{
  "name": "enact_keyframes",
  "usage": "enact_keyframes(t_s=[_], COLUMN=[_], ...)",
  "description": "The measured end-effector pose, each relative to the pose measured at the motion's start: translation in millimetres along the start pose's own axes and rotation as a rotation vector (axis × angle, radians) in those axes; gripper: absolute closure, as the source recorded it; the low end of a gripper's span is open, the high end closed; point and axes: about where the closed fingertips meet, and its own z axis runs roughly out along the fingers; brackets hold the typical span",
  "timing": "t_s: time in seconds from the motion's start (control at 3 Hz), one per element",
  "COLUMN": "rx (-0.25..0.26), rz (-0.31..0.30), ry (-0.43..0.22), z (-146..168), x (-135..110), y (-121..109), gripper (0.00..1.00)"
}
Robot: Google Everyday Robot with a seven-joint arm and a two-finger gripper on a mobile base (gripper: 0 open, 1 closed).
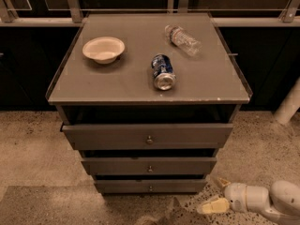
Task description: Open bottom drawer
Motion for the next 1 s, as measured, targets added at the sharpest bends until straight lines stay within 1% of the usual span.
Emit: enact_keyframes(t_s=[0.33,0.67,1.0], rx=[0.036,0.048,0.064], rz=[0.015,0.015,-0.023], ry=[-0.025,-0.026,-0.022], z=[40,41,54], x=[27,27,36], y=[-41,-44,-52], gripper=[0.0,0.0,0.0])
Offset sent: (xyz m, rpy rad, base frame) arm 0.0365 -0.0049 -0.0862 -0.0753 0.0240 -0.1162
